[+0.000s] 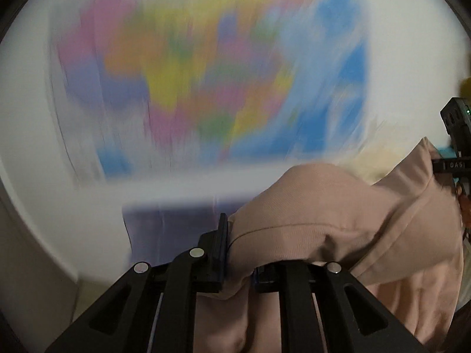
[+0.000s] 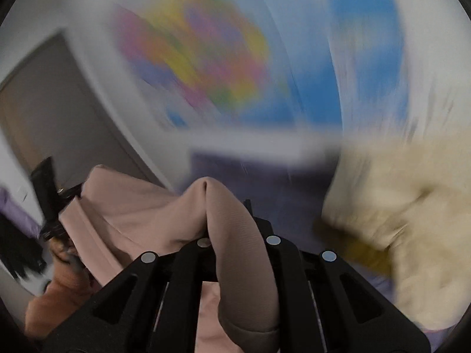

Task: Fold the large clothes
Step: 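Lift the pink jacket off the pile with both grippers and shake it out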

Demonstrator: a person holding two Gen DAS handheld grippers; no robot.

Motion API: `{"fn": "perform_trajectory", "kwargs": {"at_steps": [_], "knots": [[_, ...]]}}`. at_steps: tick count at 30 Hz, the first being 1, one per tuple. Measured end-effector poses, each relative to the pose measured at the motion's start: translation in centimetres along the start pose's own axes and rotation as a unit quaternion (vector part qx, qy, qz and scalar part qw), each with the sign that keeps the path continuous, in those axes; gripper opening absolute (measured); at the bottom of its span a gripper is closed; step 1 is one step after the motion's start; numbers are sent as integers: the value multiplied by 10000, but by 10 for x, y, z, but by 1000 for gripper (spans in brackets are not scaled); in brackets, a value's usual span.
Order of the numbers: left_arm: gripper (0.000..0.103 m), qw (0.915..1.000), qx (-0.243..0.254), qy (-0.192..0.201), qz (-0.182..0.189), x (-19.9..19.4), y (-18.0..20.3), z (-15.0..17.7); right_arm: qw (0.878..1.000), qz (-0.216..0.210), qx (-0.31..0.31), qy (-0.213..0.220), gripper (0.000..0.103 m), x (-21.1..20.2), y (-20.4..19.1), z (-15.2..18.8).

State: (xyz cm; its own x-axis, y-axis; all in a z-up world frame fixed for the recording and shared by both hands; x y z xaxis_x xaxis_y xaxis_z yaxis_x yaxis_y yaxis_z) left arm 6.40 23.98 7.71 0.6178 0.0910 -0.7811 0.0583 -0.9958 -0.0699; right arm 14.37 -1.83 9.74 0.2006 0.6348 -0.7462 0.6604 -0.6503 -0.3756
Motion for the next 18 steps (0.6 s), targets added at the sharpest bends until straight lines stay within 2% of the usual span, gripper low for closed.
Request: {"fn": "perform_trajectory", "kwargs": {"at_steps": [2,3,5,7,8,9,10,12,13,14,15,16,17,18], "knots": [[11,9972,-196,-718,87,76,-12,12,9966,-38,590,-567,7,79,43,-4],[11,9950,-313,-947,108,100,-16,15,9931,129,704,-932,7,119,62,-1],[11,9897,-397,-1378,47,157,-26,21,9883,324,932,-1166,7,155,86,2],[12,9846,-559,-1652,100,190,-32,27,9860,453,973,-1275,9,175,103,1],[13,9832,-493,-1747,191,203,-32,27,9850,601,942,-1317,18,177,107,1],[19,9811,-560,-1846,163,213,-37,28,9836,943,771,-1334,26,175,111,0],[20,9796,-631,-1900,175,217,-41,31,9826,1203,582,-1294,38,169,110,-1],[24,9790,-609,-1915,355,219,-44,30,9778,1722,-43,-1195,41,150,95,3],[28,9805,-540,-1831,469,218,-44,25,9737,1955,-289,-1135,46,146,94,1],[31,9831,-451,-1688,555,212,-44,22,9671,2224,-653,-1050,58,137,84,3],[39,9852,-364,-1557,617,208,-39,20,9569,2535,-1053,-947,65,130,74,7],[47,9880,-245,-1363,689,197,-39,17,9450,2850,-1377,-826,78,124,67,9],[48,9907,-135,-1155,705,186,-39,14,9290,3177,-1766,-695,82,121,57,12],[51,9927,0,-958,727,176,-36,11,9189,3318,-2032,-654,81,122,50,16]]}}
Point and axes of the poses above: each gripper's, at about its wrist camera, not at the fingertips, and x roughly the way its jaws point, y to its right, z to its underside, the point moved 10 cm from there along x, roughly the way its jaws point, and after that the axes turned 14 degrees about -y, right-handed, at the moved point
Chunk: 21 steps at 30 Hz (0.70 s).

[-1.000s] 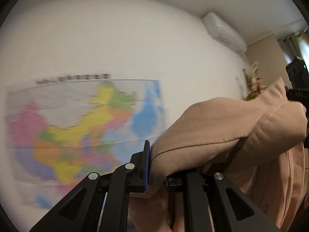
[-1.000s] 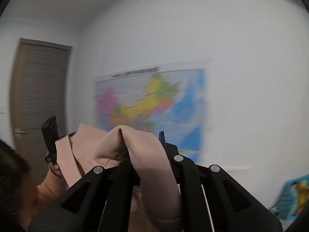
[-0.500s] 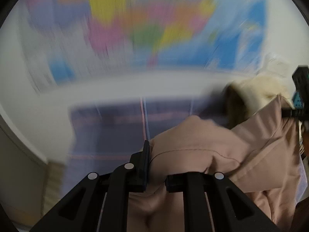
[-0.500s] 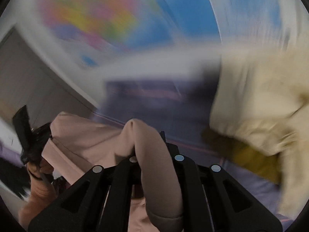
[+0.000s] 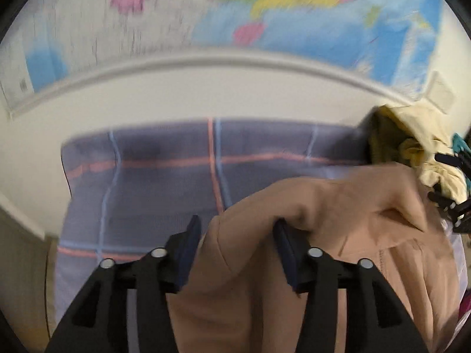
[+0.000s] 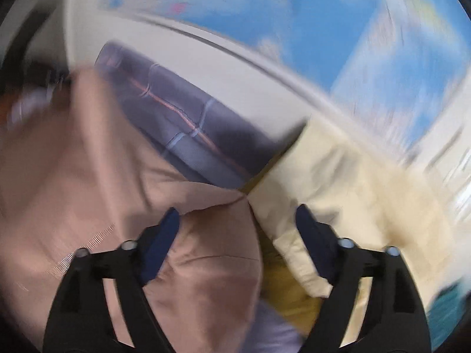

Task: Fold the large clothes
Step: 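Lift the pink jacket off the pile with both grippers and shake it out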

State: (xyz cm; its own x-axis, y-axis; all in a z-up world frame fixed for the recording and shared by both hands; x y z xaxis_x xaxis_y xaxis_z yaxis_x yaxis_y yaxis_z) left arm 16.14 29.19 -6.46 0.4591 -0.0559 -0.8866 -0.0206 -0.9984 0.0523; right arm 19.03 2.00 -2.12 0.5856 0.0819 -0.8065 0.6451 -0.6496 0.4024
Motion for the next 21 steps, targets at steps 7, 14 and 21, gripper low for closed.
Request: {"fn": "perform_trajectory", "kwargs": {"at_steps": [7,14,21], "knots": [[71,9905,1325,368,19,-11,64,3,9887,559,-1369,-226,69,41,-59,9],[40,9944,830,-639,-149,77,55,-18,9968,-501,-292,-544,11,80,-41,-27],[7,9984,221,-482,171,79,50,-63,9977,-338,396,-436,6,62,4,-69]]}}
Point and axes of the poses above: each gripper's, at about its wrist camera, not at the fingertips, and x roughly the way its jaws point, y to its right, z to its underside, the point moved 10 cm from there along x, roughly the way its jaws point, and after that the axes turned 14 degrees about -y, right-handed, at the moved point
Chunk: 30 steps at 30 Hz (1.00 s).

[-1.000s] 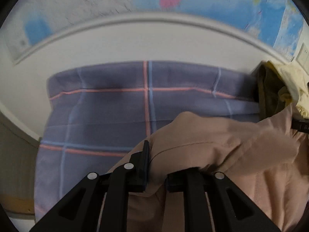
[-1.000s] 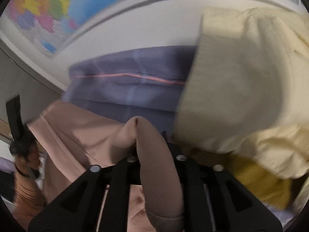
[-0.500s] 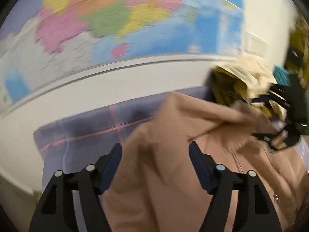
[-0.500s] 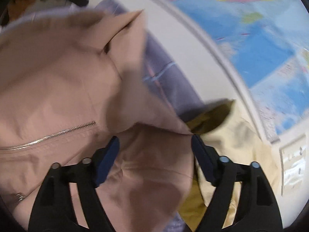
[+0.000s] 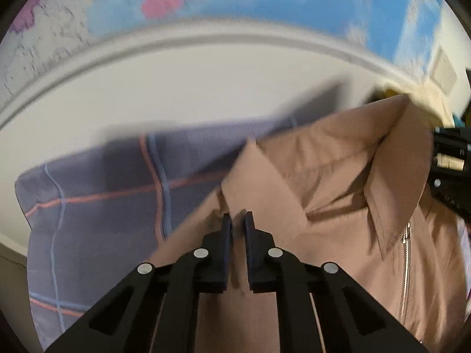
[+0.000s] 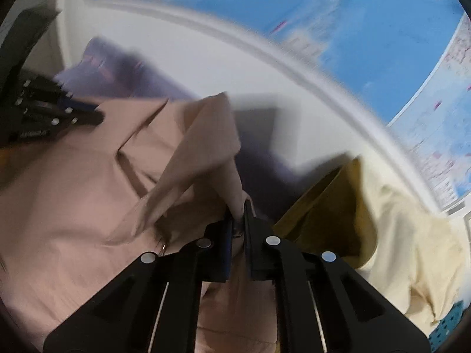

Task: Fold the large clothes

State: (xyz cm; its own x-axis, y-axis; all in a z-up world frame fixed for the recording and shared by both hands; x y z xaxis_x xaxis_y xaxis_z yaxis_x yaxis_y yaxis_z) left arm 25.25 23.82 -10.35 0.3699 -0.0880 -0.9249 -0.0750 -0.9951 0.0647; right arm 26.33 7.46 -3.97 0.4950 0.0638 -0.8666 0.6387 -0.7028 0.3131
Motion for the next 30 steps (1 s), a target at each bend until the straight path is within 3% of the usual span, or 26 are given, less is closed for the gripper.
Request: {"fn": "perform_trajectory", "kwargs": {"at_steps": [2,4,6,7,8,9,10,12,14,15,17,19,21,24,25,26,28,30], "knots": [[8,9998,-180,60,-49,-2,-5,-10,9997,144,113,-161,7,13,4,-8],[17,9994,-276,25,-228,1,-11,-12,9991,175,186,-339,8,39,3,-15],[37,9986,-292,91,-430,-3,-18,-6,9973,422,143,-579,12,59,-1,-10],[46,9989,-195,135,-413,-7,-19,2,9972,518,120,-521,24,55,-5,-6],[51,9988,-116,142,-455,-14,-22,13,9972,642,121,-366,48,47,-5,-4],[53,9987,-57,177,-478,-19,-23,20,9970,716,161,-261,59,39,-3,-1],[55,9983,105,288,-486,-31,-25,33,9974,681,209,-83,63,25,-2,3],[67,9972,237,424,-572,-47,-33,52,9990,238,185,330,62,-14,-7,21],[68,9969,261,419,-608,-58,-43,78,9978,227,290,557,79,-44,-4,44],[68,9972,227,396,-587,-60,-47,87,9971,7,392,651,79,-60,-4,64],[69,9984,198,301,-446,-62,-56,112,9963,-355,483,617,79,-68,-11,88],[74,9984,112,185,-527,-52,-67,131,9954,-548,673,396,79,-69,-12,124],[74,9995,3,-3,-325,-48,-75,149,9922,-851,900,110,79,-60,-17,160],[74,9997,-112,-149,145,-47,-77,175,9865,-1108,1191,-184,75,-39,-22,199],[74,9996,-55,-186,216,-44,-73,182,9840,-1219,1274,-260,65,-32,-25,207],[72,9995,-11,-237,226,-40,-71,187,9795,-1410,1393,-364,35,-26,-28,216],[30,9991,124,-327,244,-31,-61,196,9701,-1821,1556,-392,2,-27,-31,231],[10,9995,129,-287,53,-32,-58,198,9741,-1571,1608,-235,1,-40,-19,230]]}}
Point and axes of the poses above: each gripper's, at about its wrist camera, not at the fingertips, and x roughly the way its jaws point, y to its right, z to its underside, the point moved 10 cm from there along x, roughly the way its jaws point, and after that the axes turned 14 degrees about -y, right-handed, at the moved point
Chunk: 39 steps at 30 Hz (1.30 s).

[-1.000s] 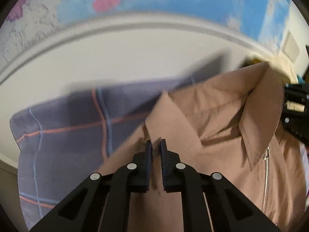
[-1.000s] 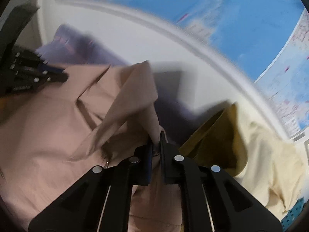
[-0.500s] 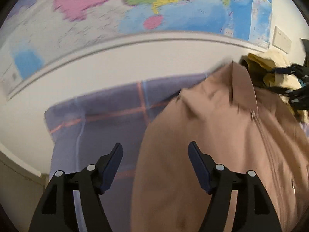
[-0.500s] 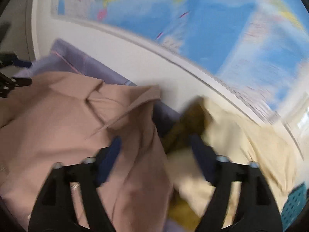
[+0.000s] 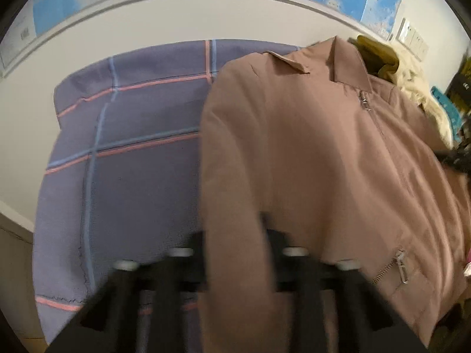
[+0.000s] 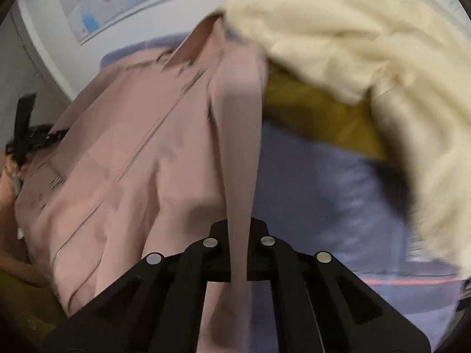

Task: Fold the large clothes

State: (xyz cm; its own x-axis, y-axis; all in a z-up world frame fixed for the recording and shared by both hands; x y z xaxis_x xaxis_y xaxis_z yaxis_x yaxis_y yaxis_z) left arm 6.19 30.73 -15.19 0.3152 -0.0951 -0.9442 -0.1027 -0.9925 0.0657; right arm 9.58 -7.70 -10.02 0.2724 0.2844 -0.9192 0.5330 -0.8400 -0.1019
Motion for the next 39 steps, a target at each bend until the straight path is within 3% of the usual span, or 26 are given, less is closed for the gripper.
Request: {"fn": "perform_trajectory", "kwargs": {"at_steps": [1,4,6,8,10,12,14,20,24,26,27,28,29,31,33,34,35,36,37,38,39], "knots": [[5,9999,-43,90,-123,-6,-1,-1,9998,116,15,185,1,-17,5,-5],[5,9977,-409,516,-149,-39,-15,-9,9967,433,145,668,1,-73,27,-32],[6,9964,-566,624,2,-49,-20,-10,9917,1004,-64,801,1,-89,36,-47],[14,9972,-342,594,-303,-44,-15,-7,9914,1119,104,669,2,-79,50,-50],[38,9971,-351,374,-567,-32,-17,2,9915,1229,224,359,6,-57,66,-39],[40,9985,-434,253,-225,-29,-14,14,9895,1396,368,109,18,-35,77,-23],[51,9983,-462,355,-10,-38,-14,29,9908,1296,354,153,47,-27,71,-12],[70,9955,-478,602,561,-71,-3,81,9958,594,531,454,81,-45,60,47],[69,9964,-263,284,759,-53,23,116,9960,-117,762,461,81,-45,54,89],[48,9964,-290,188,775,-42,31,124,9944,-418,886,391,73,-37,52,103],[23,9967,-381,212,690,-41,30,124,9942,-477,890,381,67,-35,48,103],[4,9967,-467,260,612,-43,25,121,9939,-537,891,378,50,-35,46,110],[4,9969,-573,321,442,-48,19,118,9934,-627,875,386,26,-35,43,113],[4,9940,-856,657,-181,-73,-6,108,9936,-630,842,416,2,-37,40,114],[4,9848,-1392,891,-540,-102,-40,102,9944,-287,863,532,2,-50,54,112],[10,9808,-1528,960,-735,-110,-51,101,9931,-123,995,607,2,-56,66,111],[18,9735,-1715,945,-1179,-117,-66,102,9908,-61,1177,669,2,-61,78,111],[41,9648,-1868,810,-1665,-119,-77,106,9891,10,1298,695,2,-62,87,112],[52,9558,-1925,686,-2116,-119,-82,110,9865,143,1480,681,3,-63,98,113],[60,9462,-1894,638,-2546,-119,-85,115,9860,136,1529,654,6,-62,100,116],[60,9392,-1772,636,-2873,-119,-80,119,9858,165,1521,690,9,-64,97,118]]}}
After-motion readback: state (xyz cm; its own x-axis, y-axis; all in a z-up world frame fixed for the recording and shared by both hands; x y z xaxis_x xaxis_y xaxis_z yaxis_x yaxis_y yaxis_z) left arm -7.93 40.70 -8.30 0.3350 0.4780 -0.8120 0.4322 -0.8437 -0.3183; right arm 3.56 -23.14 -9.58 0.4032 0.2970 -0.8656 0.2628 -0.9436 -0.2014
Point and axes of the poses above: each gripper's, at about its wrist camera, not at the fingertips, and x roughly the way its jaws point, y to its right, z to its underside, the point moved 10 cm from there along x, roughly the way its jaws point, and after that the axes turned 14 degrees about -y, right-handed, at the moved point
